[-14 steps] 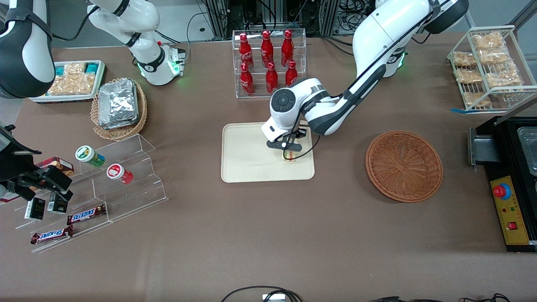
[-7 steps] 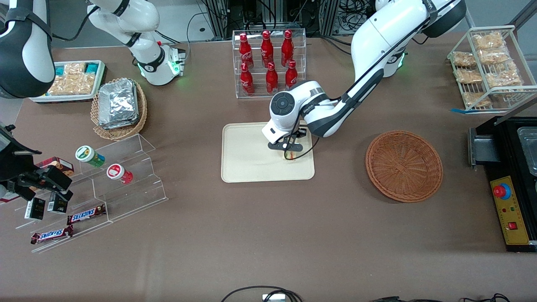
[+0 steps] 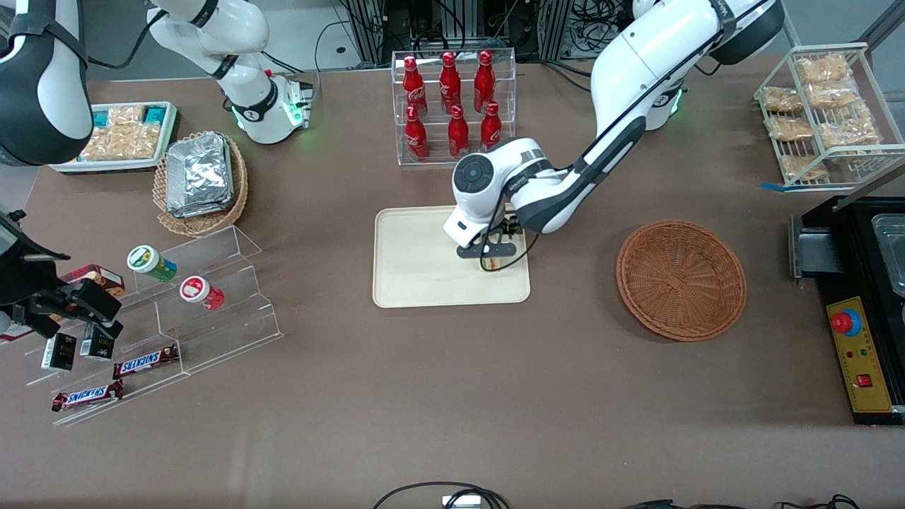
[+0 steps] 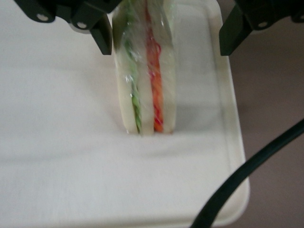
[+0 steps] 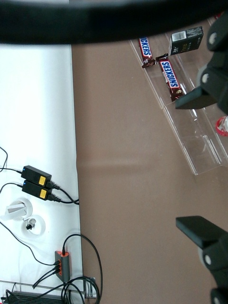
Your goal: Place sandwich from basket to tray
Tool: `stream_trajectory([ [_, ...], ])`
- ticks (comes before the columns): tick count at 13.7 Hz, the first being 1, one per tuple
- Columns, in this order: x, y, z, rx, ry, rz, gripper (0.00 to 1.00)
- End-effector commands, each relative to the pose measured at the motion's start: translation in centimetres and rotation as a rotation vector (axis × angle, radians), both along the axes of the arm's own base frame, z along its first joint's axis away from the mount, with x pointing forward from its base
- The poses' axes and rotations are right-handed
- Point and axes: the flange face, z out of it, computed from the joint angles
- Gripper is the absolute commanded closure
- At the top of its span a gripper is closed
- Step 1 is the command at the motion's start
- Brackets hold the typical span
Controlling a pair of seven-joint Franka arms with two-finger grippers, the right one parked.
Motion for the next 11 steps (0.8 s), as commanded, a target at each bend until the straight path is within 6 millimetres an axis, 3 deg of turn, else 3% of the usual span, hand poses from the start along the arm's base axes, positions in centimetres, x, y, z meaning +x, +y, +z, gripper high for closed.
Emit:
stream_trajectory([
  [1,4.7,0.7,5.2,0.022,-0.055,0.084,0.00],
  [6,13.6,7.0,11.8,-0.008,-0.114,0.266,0.00],
  [11,19.8,19.6,16.3,0.015,-0.150,0.396,0.00],
])
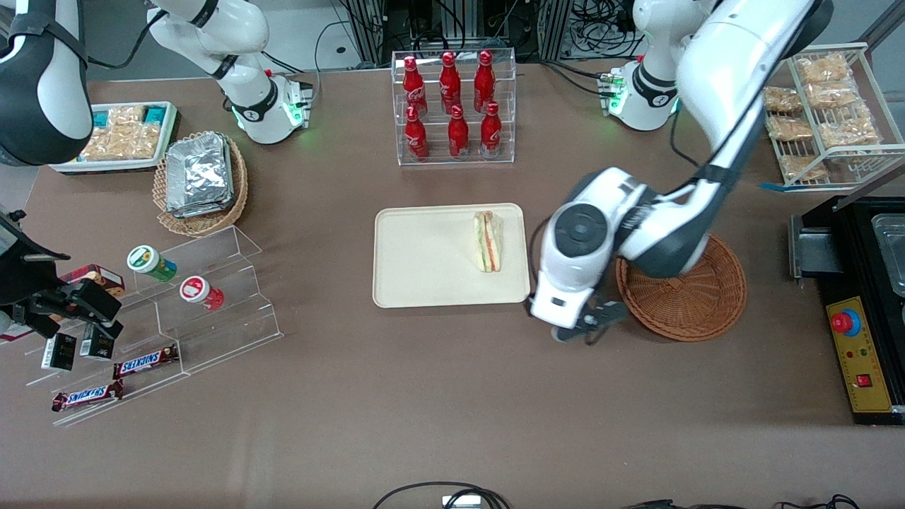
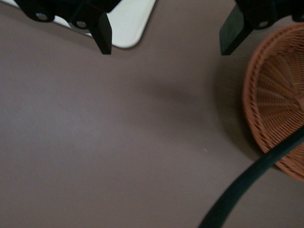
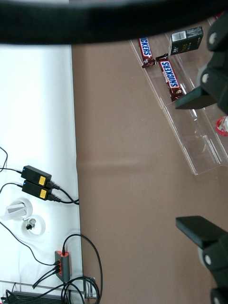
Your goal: Place sandwich from basket to tray
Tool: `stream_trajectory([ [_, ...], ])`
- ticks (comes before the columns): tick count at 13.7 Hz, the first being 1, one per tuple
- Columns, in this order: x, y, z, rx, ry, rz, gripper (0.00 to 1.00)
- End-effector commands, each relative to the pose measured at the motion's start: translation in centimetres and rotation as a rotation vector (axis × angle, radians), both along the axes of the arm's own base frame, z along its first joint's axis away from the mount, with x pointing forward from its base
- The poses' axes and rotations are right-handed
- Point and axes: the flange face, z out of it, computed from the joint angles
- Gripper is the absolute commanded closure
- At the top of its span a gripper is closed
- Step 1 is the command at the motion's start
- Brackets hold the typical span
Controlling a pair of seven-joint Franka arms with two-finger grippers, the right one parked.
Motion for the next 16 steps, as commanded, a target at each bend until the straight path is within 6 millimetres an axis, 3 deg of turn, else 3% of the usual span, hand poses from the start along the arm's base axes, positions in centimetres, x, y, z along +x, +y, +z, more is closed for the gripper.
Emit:
stream_trajectory([
  [1,1.8,6.4,3.1,0.001,0.001,0.015,0.00],
  [5,2.1,15.0,7.4,-0.008,0.081,-0.075,0.00],
  [8,1.8,19.9,9.8,-0.038,0.121,-0.118,0.00],
  [10,0.8,21.0,11.9,-0.033,0.124,-0.170,0.00],
  [11,0.4,22.7,12.5,-0.033,0.146,-0.179,0.00],
  [16,-3.5,26.8,17.1,-0.066,0.187,-0.324,0.00],
])
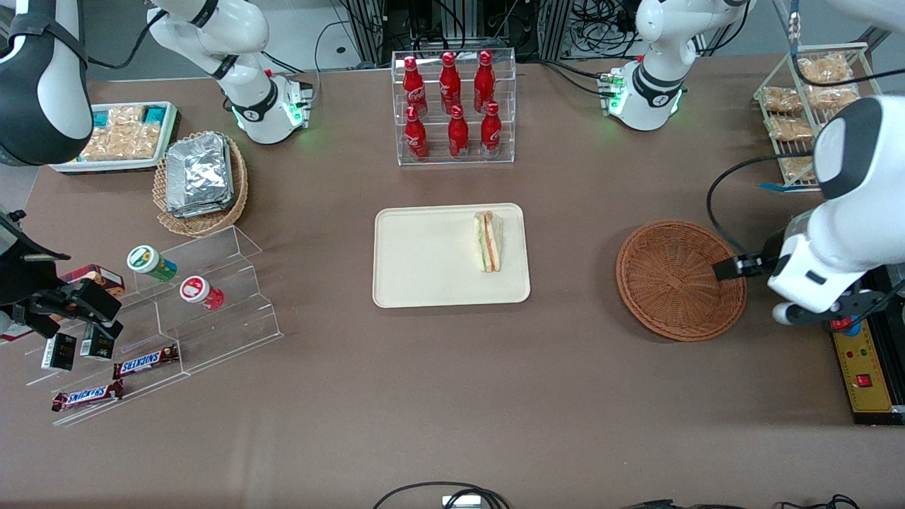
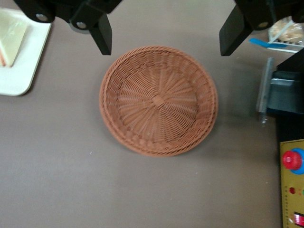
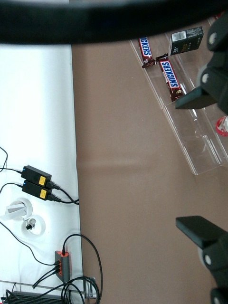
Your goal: Place sandwich from basket to tray
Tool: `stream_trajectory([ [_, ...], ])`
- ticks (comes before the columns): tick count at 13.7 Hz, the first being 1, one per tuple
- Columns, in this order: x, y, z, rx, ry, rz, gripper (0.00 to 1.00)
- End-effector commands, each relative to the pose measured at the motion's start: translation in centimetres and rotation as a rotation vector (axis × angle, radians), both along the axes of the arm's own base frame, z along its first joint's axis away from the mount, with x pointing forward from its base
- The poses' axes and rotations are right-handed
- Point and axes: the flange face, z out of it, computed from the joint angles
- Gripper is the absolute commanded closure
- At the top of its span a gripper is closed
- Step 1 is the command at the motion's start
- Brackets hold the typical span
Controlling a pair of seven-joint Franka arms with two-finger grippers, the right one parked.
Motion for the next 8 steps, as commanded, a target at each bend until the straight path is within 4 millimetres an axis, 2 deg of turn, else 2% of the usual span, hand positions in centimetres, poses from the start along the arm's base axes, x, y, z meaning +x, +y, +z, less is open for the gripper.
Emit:
stream_trajectory([
  [1,-3.6,1.2,2.9,-0.025,-0.005,-0.073,0.00],
  [4,-5.6,1.5,5.6,-0.046,-0.011,-0.127,0.00],
  [8,-6.8,0.9,8.2,-0.051,-0.047,-0.164,0.00],
])
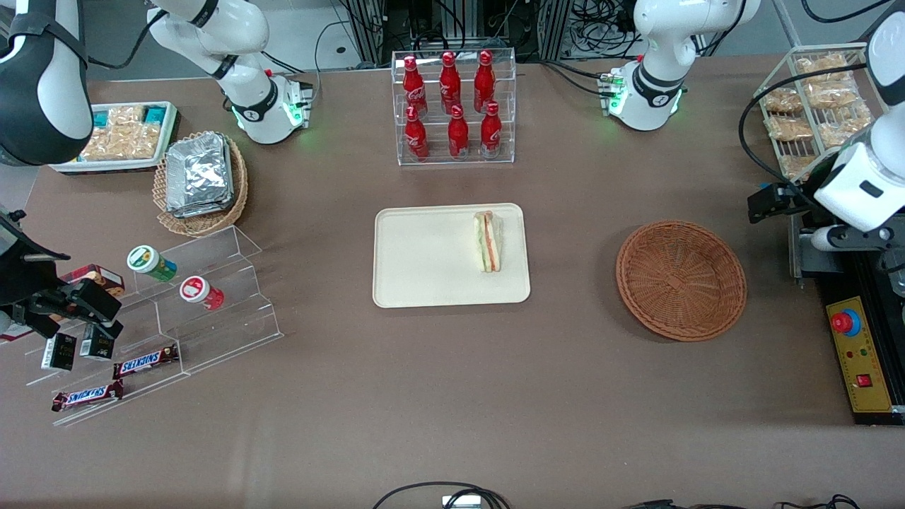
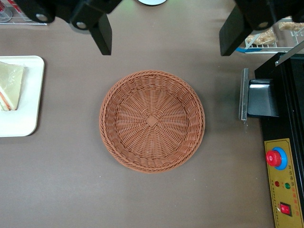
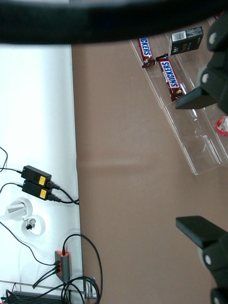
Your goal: Place sandwich from basket to tray
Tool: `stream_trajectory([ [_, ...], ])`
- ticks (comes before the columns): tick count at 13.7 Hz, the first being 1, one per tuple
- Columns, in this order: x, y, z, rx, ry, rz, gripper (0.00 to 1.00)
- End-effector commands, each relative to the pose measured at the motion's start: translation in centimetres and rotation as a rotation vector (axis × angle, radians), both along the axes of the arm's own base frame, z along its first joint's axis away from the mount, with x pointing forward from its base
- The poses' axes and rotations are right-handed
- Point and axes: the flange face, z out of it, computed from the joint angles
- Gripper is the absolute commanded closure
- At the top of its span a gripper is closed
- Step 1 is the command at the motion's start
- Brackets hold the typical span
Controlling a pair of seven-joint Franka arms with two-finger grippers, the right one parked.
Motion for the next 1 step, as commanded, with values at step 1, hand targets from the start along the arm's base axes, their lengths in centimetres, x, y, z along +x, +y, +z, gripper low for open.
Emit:
stream_trajectory([
  [1,-1.37,-0.19,1.34,-0.013,-0.010,-0.044,0.00],
])
